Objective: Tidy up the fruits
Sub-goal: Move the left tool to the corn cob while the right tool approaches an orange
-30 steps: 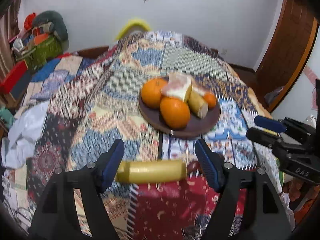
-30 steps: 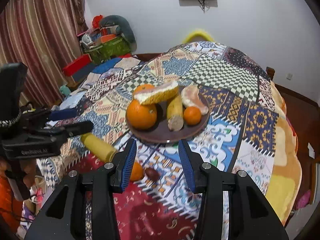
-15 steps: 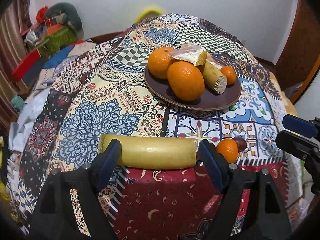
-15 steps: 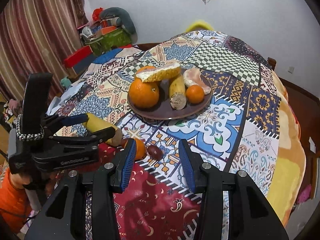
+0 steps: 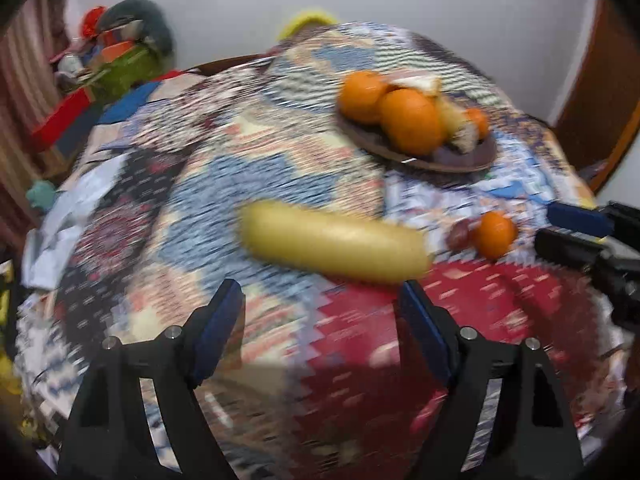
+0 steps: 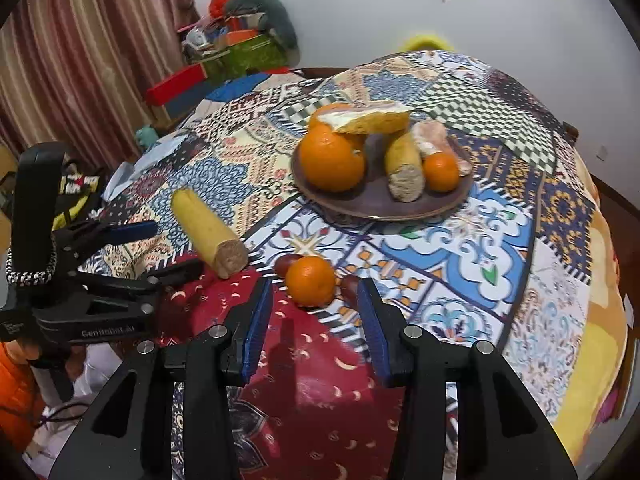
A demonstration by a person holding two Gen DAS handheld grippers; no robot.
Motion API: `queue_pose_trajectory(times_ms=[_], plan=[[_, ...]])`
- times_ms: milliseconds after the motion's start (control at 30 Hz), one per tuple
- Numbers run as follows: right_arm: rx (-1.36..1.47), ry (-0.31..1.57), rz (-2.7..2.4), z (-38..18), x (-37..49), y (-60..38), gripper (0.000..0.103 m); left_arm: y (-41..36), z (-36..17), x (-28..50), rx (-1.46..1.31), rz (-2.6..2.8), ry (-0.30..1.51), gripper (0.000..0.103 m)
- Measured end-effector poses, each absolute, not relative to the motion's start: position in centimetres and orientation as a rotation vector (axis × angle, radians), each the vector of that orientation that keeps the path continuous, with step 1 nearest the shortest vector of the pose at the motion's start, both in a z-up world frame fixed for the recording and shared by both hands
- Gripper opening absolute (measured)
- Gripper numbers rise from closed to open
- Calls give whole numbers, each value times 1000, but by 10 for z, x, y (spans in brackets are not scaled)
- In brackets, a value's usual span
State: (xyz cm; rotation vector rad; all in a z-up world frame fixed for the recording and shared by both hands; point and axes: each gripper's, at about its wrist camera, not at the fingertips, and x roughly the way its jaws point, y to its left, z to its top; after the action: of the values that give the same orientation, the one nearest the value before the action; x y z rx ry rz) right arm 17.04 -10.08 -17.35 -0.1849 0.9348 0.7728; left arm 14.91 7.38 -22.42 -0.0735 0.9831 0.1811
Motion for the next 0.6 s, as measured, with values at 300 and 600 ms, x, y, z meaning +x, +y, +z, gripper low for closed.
queue_pose_trajectory(times_ms=[300,600], plan=[[-213,962,795,-188,178,-83,35,124,-217,136,-267,189,988,70],[-225,957,785,-192,183,-83,22,89,-209,170,-257,108,973,70]])
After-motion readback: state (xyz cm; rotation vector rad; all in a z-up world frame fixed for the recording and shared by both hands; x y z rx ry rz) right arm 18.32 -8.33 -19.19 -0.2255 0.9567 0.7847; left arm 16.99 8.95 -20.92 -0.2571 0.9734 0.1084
